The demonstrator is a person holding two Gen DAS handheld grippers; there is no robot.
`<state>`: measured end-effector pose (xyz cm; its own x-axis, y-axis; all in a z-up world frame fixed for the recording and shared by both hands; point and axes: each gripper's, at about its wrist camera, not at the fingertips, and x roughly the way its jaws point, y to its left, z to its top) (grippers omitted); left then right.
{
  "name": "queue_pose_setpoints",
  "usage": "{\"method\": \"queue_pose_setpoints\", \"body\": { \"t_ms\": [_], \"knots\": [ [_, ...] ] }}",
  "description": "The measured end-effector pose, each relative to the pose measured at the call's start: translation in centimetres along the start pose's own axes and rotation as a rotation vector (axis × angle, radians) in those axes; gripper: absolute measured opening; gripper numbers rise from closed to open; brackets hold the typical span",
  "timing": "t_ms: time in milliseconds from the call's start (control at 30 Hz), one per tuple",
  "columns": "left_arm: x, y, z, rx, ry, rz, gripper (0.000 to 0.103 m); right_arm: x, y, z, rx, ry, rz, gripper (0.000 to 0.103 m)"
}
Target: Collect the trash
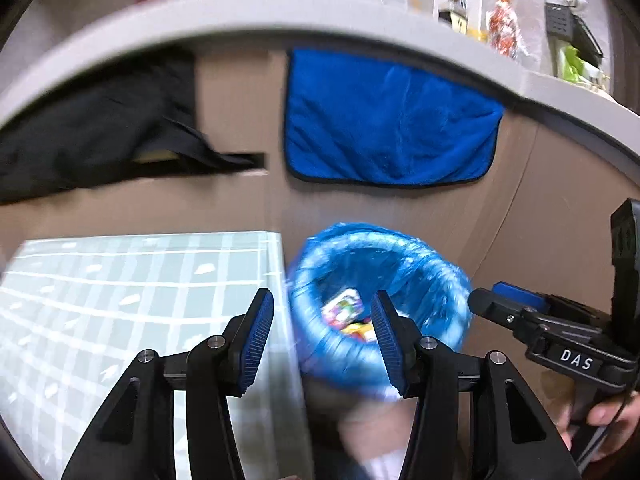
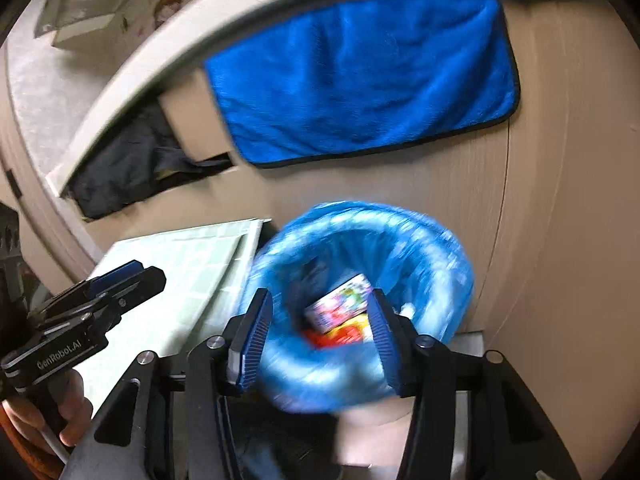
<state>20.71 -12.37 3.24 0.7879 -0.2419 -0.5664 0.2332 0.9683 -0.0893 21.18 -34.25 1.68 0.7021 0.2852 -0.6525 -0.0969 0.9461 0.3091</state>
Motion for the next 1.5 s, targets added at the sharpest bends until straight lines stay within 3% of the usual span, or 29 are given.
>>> {"method": "queue_pose_setpoints", "body": {
  "t_ms": [67,167,300,433,567,733,933,1500],
  "knots": [
    [-3.8,0.2,-1.9,0.002,-0.044,0.045,0.052,-2.1,2.0,-1.7,-0.025,-0.011,0.006,0.05],
    [-7.9,0.2,-4.4,0.027,-0.081,0.117,0.052,-5.4,5.4,-4.5,-0.118,-0.045,-0.059,0.051],
    [-12.6,0.0,-8.1,0.095,-0.099,0.153,0.052,-10.0,8.9,-8.5,-0.18,-0.11,-0.094,0.058],
    [-16.2,1.3,-10.7,0.026,-0.094,0.159,0.052,-13.5,10.8,-11.7,-0.164,-0.15,-0.085,0.061],
    [-19.0,2.0,-12.1,0.011,-0.143,0.244,0.052,-15.7,13.0,-14.4,-0.196,-0.191,-0.102,0.061],
    [-20.3,2.6,-13.5,-0.007,-0.071,0.228,0.052,-16.2,14.5,-16.6,-0.238,-0.165,-0.109,0.061],
    [-22.9,2.6,-13.9,-0.029,-0.162,0.263,0.052,-17.3,14.2,-17.3,-0.22,-0.186,-0.127,0.061],
    [-24.0,2.6,-14.2,-0.028,-0.173,0.252,0.052,-18.6,14.6,-17.6,-0.231,-0.225,-0.132,0.061]
  ]
}}
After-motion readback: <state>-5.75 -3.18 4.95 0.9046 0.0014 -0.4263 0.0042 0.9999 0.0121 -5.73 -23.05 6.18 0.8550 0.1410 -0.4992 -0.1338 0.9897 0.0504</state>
